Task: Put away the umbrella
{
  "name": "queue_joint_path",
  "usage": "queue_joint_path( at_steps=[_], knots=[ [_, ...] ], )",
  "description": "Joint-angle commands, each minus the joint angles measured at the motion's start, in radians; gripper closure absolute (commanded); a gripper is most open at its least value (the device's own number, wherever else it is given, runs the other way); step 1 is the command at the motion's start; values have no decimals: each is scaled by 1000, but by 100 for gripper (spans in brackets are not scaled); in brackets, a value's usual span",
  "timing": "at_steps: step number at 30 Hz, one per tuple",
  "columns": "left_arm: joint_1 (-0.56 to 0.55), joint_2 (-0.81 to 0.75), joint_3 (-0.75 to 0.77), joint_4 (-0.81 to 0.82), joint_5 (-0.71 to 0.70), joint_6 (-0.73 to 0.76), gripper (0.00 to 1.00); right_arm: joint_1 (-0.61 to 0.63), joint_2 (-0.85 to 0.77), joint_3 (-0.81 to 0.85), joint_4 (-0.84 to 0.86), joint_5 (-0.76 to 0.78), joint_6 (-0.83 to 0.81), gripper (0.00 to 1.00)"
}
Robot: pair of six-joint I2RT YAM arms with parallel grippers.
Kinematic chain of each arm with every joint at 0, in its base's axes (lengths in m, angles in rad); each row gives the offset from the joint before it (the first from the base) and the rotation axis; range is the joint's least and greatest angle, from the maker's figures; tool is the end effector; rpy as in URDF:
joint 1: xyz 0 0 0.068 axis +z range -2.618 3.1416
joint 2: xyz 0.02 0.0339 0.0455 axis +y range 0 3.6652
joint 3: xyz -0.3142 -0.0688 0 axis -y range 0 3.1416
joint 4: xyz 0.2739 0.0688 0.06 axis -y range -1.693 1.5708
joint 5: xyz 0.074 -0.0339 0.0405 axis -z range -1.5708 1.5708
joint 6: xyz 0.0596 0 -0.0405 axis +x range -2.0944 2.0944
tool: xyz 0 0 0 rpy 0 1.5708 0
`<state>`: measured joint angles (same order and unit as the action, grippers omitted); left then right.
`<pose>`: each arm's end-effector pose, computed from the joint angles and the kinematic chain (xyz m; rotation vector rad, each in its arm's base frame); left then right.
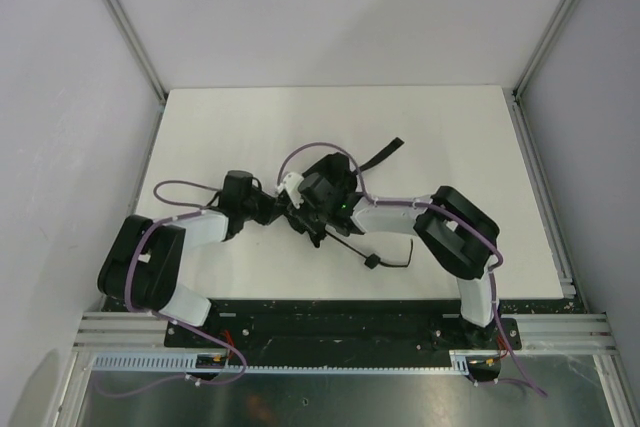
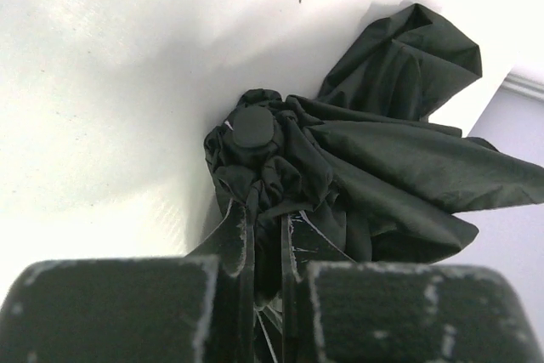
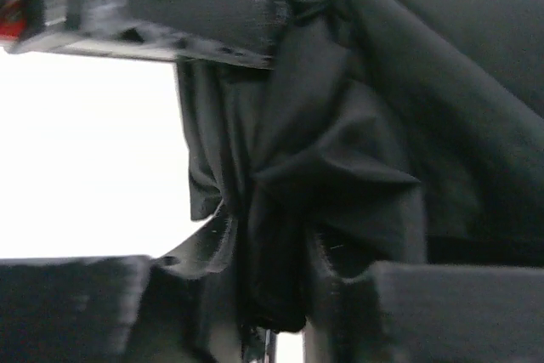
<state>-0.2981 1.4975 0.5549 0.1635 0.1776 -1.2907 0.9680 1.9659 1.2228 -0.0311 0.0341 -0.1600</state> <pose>0.2845 -0.0984 0.1473 -1.1327 2.2914 -0.9209 0.2731 0.3932 0.1690 -1.2540 2.0143 0.3553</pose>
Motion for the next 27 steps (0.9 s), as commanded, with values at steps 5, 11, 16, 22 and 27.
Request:
queue_joint_path(
  at_steps=[5, 11, 16, 22, 27],
  knots=[
    [-2, -57, -2, -42, -45, 149, 58, -93, 117, -77, -120, -361, 224, 100],
    [64, -186, -11, -21, 0, 285, 24, -139, 160, -114, -89, -484, 297, 100],
    [126, -301, -90, -21, 81, 278, 1, -170, 199, -129, -20, -565, 364, 100],
    [129, -336, -193, 11, 174, 91, 0, -199, 253, -133, 15, -614, 460, 100],
    [87, -376, -239, 27, 106, -27, 1, -220, 278, -137, 96, -673, 544, 100]
  ],
)
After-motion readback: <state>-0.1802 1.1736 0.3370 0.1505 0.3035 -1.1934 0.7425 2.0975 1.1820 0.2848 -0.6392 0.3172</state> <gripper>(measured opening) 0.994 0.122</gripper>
